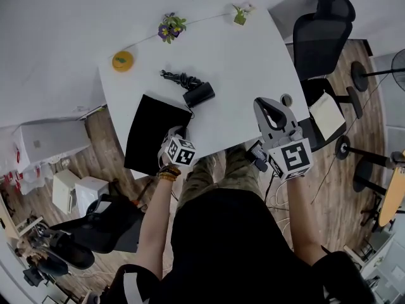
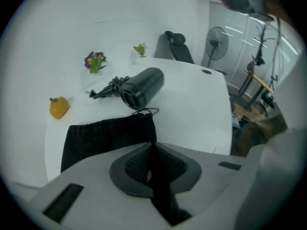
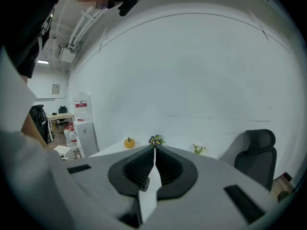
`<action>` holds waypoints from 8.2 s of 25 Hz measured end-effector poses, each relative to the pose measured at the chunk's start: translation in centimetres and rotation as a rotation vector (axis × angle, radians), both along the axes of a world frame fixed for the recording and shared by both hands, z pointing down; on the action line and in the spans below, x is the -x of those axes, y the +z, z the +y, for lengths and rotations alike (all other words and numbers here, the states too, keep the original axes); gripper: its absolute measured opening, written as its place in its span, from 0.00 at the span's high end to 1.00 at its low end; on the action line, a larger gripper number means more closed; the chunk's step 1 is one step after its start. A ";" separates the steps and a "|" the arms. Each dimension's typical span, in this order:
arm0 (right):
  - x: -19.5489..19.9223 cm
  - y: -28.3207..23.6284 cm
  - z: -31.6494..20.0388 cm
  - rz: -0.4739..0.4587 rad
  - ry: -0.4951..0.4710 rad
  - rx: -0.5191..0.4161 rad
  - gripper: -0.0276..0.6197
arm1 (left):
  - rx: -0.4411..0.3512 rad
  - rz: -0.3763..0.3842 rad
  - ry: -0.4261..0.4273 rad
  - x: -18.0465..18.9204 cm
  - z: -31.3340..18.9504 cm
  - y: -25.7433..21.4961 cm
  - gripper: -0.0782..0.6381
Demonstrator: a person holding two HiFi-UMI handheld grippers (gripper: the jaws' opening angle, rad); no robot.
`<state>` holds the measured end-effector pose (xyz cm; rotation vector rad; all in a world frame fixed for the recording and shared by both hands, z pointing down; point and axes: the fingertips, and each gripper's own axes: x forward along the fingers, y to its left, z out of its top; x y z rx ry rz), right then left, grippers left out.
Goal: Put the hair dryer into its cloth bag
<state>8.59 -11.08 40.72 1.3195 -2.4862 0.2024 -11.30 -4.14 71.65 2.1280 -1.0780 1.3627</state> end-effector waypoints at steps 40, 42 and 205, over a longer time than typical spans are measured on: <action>3.1 0.3 -0.7 -0.024 -0.038 0.021 0.91 | 0.051 0.141 0.062 1.3 -3.2 1.0 0.71; 2.9 0.4 -0.5 -0.026 -0.038 0.027 0.91 | 0.051 0.134 0.059 1.5 -3.2 0.9 0.78; -4.2 28.5 -4.7 -0.469 0.476 1.046 0.62 | -0.165 0.321 0.204 -3.1 1.1 -13.3 0.81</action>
